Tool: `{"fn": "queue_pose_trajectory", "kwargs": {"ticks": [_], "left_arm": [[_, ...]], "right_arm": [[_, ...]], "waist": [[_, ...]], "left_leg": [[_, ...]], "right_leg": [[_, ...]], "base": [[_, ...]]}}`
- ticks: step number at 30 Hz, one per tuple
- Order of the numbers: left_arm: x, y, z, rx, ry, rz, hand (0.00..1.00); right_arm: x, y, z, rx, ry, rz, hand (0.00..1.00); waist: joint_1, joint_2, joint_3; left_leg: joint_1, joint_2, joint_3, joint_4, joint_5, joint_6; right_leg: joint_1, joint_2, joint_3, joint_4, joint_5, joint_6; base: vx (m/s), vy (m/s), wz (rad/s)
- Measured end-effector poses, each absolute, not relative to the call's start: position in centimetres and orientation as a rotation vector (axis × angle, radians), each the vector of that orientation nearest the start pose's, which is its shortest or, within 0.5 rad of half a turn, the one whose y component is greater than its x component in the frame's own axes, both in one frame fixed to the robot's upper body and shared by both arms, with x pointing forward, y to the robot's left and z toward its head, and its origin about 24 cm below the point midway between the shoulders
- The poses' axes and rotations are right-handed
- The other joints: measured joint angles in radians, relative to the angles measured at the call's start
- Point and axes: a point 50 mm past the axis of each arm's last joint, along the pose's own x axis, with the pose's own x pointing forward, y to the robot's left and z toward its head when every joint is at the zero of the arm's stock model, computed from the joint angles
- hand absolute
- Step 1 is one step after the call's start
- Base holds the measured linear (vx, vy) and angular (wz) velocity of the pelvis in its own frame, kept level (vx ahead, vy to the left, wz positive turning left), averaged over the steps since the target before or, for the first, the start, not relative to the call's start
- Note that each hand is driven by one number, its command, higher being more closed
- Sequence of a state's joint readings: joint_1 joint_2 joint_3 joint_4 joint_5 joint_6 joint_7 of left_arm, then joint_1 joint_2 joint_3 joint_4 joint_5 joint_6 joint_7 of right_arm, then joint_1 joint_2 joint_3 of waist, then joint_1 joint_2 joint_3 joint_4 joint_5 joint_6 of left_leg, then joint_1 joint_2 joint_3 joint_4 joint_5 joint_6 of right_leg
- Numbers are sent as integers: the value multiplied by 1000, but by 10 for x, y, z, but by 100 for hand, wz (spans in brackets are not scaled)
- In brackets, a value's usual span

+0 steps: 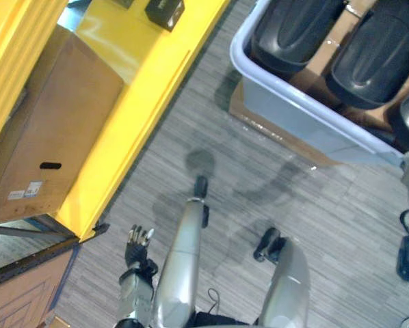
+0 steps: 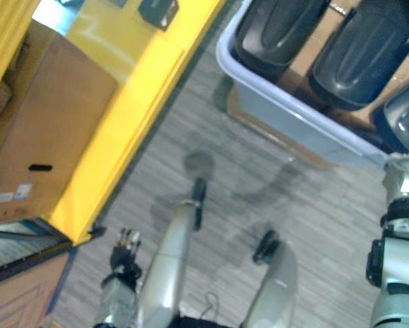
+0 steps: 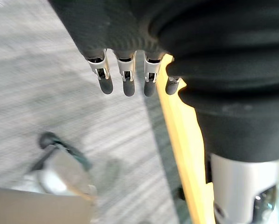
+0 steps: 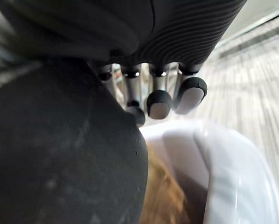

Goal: Walk over and take plastic housings, then place them on the shelf

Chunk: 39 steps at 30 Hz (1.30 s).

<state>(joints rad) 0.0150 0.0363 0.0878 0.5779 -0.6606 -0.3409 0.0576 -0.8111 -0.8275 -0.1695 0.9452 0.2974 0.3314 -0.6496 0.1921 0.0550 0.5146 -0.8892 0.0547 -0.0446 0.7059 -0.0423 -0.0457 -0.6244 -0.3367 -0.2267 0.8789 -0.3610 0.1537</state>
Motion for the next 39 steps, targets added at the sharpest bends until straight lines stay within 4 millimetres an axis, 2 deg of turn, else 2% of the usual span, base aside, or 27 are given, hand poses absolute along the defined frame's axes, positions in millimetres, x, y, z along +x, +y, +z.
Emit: {"fn": "queue_pose_trajectory", "kwargs": {"ticks": [6, 11, 13, 15, 17, 18, 19, 21, 22, 24, 25, 28, 31, 33, 35, 36, 39], "left_arm": [[211, 211, -48, -596, 136, 476, 0], [211, 228, -21, -522, 17, 533, 0], [212, 238, -9, -485, -33, 581, 0], [211, 252, 9, -414, -101, 620, 0], [209, 263, 23, -330, -146, 653, 0], [207, 268, 34, -293, -191, 665, 0], [206, 268, 39, -276, -215, 665, 0], [204, 269, 67, -208, -327, 637, 0], [205, 269, 74, -185, -355, 626, 0], [210, 264, 100, -84, -435, 544, 0], [214, 263, 108, -49, -454, 511, 0], [241, 243, 147, 118, -526, 302, 0], [264, 221, 168, 179, -533, 129, 0], [279, 204, 177, 186, -515, 26, 0], [292, 189, 178, 121, -449, -90, 0], [306, 176, 170, 22, -336, -203, 0], [318, 164, 154, -74, -188, -289, 0]], "right_arm": [[297, -414, 169, -195, 201, -1210, 100], [285, -418, 162, -192, 172, -1225, 100], [281, -416, 152, -189, 180, -1226, 100], [276, -413, 138, -198, 179, -1229, 100], [276, -409, 134, -199, 165, -1233, 100], [274, -407, 135, -218, 140, -1241, 100], [272, -407, 137, -232, 117, -1249, 100], [262, -404, 157, -323, -5, -1261, 100], [262, -401, 162, -351, -38, -1256, 100], [264, -382, 178, -433, -170, -1217, 100], [266, -376, 181, -448, -203, -1203, 100], [279, -342, 195, -574, -334, -1060, 100], [290, -314, 201, -622, -421, -936, 100], [297, -294, 203, -643, -480, -853, 100], [304, -275, 205, -662, -533, -769, 100], [311, -255, 210, -684, -588, -690, 100], [318, -232, 218, -698, -656, -597, 100]], "waist": [[-14, -4, -1], [-17, -18, -1], [-18, -41, -1], [-27, -75, -3], [-39, -99, -2], [-41, -113, -2], [-42, -116, -2], [-56, -118, -7], [-61, -119, -16], [-75, -128, -91], [-79, -131, -101], [-91, -136, -183], [-95, -131, -213], [-103, -128, -231], [-113, -124, -254], [-130, -119, -269], [-136, -118, -274]], "left_leg": [[68, 35, 42, -23, -2, 6], [168, 40, 57, -88, 7, 8], [212, 39, 59, -117, 11, 3], [269, 38, 57, -157, 13, -1], [319, 37, 58, -193, 14, -3], [361, 34, 69, -227, 18, -8], [381, 33, 72, -241, 19, -8], [461, 25, 79, -289, 25, -11], [477, 24, 82, -303, 26, -11], [513, 23, 91, -357, 32, -16], [530, 24, 96, -368, 33, -16], [597, 22, 113, -419, 33, -17], [651, 28, 139, -461, 41, -20], [691, 29, 151, -512, 61, -21], [727, 28, 166, -572, 91, -20], [755, 25, 171, -622, 118, -18], [792, 25, 194, -673, 145, -18]], "right_leg": [[84, 6, -19, -44, 6, 8], [198, 12, -46, -133, 28, 14], [245, 19, -52, -172, 36, 19], [317, 29, -74, -237, 48, 18], [374, 41, -79, -291, 63, 21], [414, 44, -80, -333, 75, 23], [435, 45, -83, -353, 82, 23], [536, 53, -105, -447, 116, 30], [557, 57, -107, -476, 127, 33], [613, 75, -122, -589, 173, 32], [633, 78, -124, -612, 183, 35], [698, 85, -127, -690, 225, 36], [723, 93, -126, -713, 261, 33], [732, 94, -125, -726, 284, 27], [732, 94, -124, -736, 305, 24], [733, 94, -124, -738, 314, 17], [734, 93, -121, -738, 316, 15]], "base": [[0, -20, 3], [58, -33, 4], [93, -32, 4], [128, -44, 6], [114, -35, 1], [120, -30, -5], [160, -17, -6], [173, -8, 1], [140, -7, -2], [151, -7, -7], [147, -11, -8], [112, -10, -12], [52, 21, -22], [19, 16, -27], [-4, 16, -20], [-16, 15, -12], [-43, 13, -18]]}}
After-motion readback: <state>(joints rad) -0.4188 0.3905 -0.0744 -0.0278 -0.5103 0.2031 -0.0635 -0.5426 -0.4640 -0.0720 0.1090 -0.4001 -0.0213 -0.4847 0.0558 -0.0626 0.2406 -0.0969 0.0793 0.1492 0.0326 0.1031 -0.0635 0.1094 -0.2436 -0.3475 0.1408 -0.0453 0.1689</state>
